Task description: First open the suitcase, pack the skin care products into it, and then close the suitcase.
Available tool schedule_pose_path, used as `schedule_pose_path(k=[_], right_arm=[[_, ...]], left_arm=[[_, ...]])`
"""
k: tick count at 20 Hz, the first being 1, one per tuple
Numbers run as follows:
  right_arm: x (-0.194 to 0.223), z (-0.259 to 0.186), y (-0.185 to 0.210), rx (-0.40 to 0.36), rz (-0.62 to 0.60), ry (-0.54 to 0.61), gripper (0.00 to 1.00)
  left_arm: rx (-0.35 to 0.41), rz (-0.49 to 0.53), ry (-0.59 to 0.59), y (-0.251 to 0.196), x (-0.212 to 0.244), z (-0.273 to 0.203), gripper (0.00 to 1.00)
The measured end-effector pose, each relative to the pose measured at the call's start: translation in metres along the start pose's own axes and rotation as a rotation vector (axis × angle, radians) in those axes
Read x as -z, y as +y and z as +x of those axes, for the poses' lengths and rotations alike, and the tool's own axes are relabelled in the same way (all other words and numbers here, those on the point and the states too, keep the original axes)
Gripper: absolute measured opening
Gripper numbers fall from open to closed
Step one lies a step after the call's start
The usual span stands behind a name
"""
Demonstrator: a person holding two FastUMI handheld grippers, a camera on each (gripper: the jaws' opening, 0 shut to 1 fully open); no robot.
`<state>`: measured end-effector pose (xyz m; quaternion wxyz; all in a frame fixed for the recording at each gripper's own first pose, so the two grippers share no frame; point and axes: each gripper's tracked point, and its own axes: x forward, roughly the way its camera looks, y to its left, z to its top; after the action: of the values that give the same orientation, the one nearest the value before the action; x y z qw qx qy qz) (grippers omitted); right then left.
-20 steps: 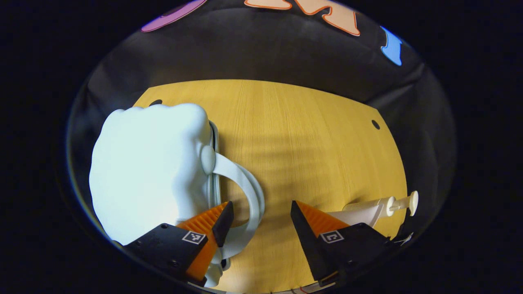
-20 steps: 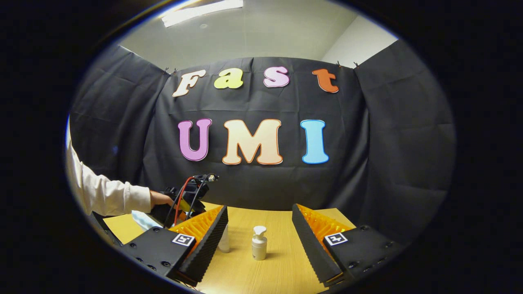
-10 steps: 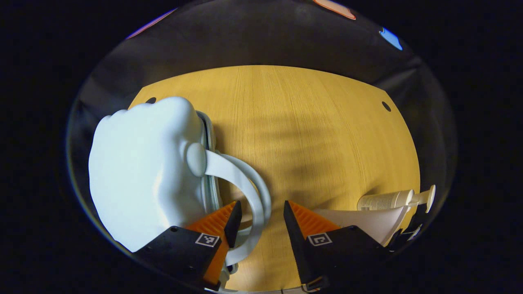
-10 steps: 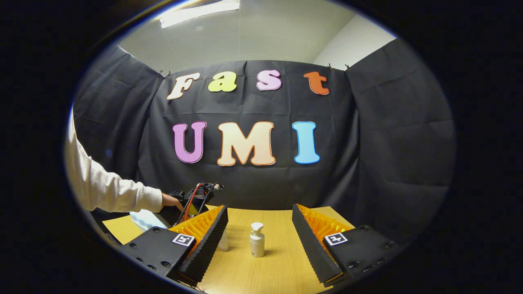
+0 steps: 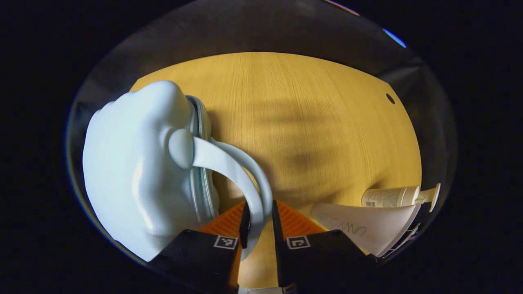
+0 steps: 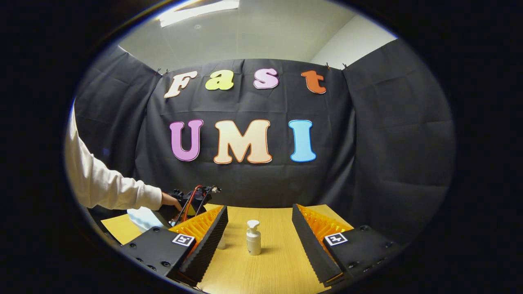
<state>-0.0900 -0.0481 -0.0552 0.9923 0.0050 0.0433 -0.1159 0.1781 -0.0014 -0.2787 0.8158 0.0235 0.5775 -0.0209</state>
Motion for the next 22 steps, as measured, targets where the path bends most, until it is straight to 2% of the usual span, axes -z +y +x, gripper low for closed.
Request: schedule_pose_path(k=[3,4,10,16,22], right_arm=[[0.002,0.001,0.000,-0.009,-0.002,0.007,0.99],[0.001,0.002,-0.001,-0.009,-0.005,0.007,0.99],[0.001,0.004,-0.007,0.001,0.000,0.006,0.99],[0.000,0.016,0.001,-0.027,0.007,0.022,0.99],[-0.004,0.033,0.025,-0.110,0.006,0.061,0.99]], left_arm=[[-0.018,0.026,0.014,0.004,0.002,0.000,0.21],[-0.026,0.038,0.020,0.004,0.003,-0.001,0.11],[-0.028,0.080,0.032,0.000,0.000,-0.007,0.02],[0.019,0.061,-0.010,-0.006,-0.007,-0.023,0.01],[0.091,0.031,-0.120,-0.004,-0.018,-0.073,0.01]])
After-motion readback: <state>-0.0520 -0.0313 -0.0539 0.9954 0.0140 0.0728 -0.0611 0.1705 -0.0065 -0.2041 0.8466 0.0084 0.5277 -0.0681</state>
